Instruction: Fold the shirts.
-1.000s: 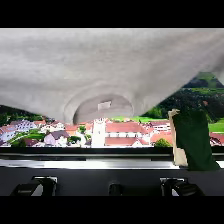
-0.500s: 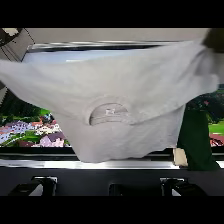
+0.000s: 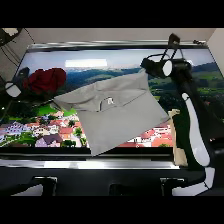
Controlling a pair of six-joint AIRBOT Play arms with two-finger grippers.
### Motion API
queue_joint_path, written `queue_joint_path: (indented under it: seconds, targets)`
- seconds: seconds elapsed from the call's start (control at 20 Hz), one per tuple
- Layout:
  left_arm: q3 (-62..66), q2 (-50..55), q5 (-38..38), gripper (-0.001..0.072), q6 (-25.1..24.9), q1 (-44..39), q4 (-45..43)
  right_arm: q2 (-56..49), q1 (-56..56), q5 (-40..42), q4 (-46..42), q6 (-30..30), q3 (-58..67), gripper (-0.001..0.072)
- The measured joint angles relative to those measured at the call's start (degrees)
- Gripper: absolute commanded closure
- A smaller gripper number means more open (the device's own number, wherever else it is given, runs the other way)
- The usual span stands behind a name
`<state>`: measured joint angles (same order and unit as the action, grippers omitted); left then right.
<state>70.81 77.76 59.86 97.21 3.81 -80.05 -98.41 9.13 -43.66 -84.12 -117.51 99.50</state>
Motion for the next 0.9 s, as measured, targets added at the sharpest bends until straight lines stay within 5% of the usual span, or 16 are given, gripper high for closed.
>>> queue_joint_path:
  seconds: [0.05,0.1,0.4,0.7,0.9]
  targets:
    - [-0.2,1.6,0.1,0.0682,-0.4,0.0,0.9,-1.6,0.0,-1.2,1.8,-0.2,0.0,0.0249]
    - [-0.3,2.8,0.7,0.0682,-0.9,-0.1,1.5,-2.4,0.0,-2.3,3.3,-0.2,0.0,0.0167]
    - [-0.5,5.1,5.7,0.0681,-8.6,0.0,3.1,1.2,-9.3,-15.5,20.0,13.9,2.8,0.0146]
    - [-0.6,5.5,9.1,0.0681,-12.6,0.0,3.5,6.7,-20.3,-45.7,27.0,22.7,-5.4,0.0099]
    - [-0.6,5.5,9.5,0.0681,-13.2,0.0,3.5,15.2,-14.8,-40.4,28.5,24.8,-31.1,0.0098]
